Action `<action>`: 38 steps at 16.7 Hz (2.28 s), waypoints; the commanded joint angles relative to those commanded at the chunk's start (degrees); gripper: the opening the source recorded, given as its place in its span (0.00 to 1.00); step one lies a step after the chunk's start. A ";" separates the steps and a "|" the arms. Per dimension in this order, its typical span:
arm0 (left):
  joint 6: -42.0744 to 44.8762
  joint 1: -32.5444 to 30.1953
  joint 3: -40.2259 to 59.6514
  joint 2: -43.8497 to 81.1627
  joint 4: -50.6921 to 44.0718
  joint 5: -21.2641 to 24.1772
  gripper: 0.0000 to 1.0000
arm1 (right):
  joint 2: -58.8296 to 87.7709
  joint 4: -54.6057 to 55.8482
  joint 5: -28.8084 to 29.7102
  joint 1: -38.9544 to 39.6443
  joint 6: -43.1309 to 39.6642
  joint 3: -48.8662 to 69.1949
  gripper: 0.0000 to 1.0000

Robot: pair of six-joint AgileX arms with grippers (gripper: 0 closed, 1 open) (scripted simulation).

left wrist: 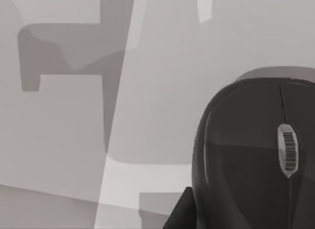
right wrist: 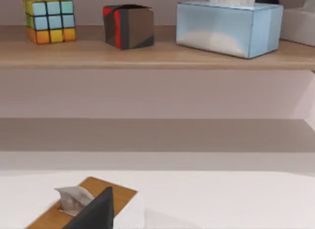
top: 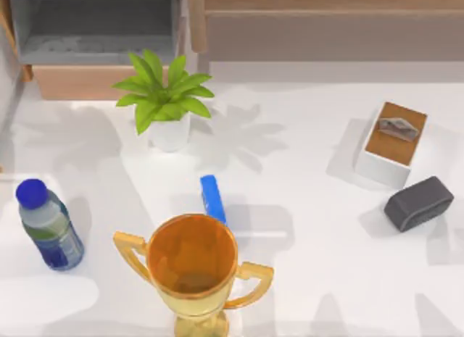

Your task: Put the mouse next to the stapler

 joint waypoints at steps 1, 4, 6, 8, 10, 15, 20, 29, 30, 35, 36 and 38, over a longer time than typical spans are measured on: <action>-0.12 -0.03 0.00 -1.21 -0.36 -0.57 0.00 | 0.00 0.00 0.00 0.00 0.00 0.00 1.00; -0.64 -0.67 -0.98 -6.24 -1.26 -3.53 0.00 | 0.00 0.00 0.00 0.00 0.00 0.00 1.00; -1.13 -1.94 -1.88 -10.28 -1.44 -6.02 0.00 | 0.00 0.00 0.00 0.00 0.00 0.00 1.00; -1.91 -4.20 -2.90 -14.49 -1.35 -8.46 0.00 | 0.00 0.00 0.00 0.00 0.00 0.00 1.00; -3.05 -7.56 -4.10 -18.57 -1.14 -10.50 0.00 | 0.00 0.00 0.00 0.00 0.00 0.00 1.00; -8.48 -20.40 -7.93 -25.99 -0.49 -12.63 0.00 | 0.00 0.00 0.00 0.00 0.00 0.00 1.00; -19.53 -37.13 -12.48 -27.66 0.82 -10.77 0.00 | 0.00 0.00 0.00 0.00 0.00 0.00 1.00; -47.18 -62.75 -22.40 -21.01 5.80 -5.54 0.00 | 0.00 0.00 0.00 0.00 0.00 0.00 1.00; -49.79 -64.40 -23.43 -19.90 6.27 -5.32 0.00 | 0.00 0.00 0.00 0.00 0.00 0.00 1.00; -57.92 -68.37 -26.60 -15.70 7.77 -5.07 0.00 | 0.00 0.00 0.00 0.00 0.00 0.00 1.00; -58.24 -68.47 -26.72 -15.52 7.84 -5.08 0.00 | 0.00 0.00 0.00 0.00 0.00 0.00 1.00; -58.24 -68.47 -26.72 -15.52 7.84 -5.08 0.00 | 0.00 0.00 0.00 0.00 0.00 0.00 1.00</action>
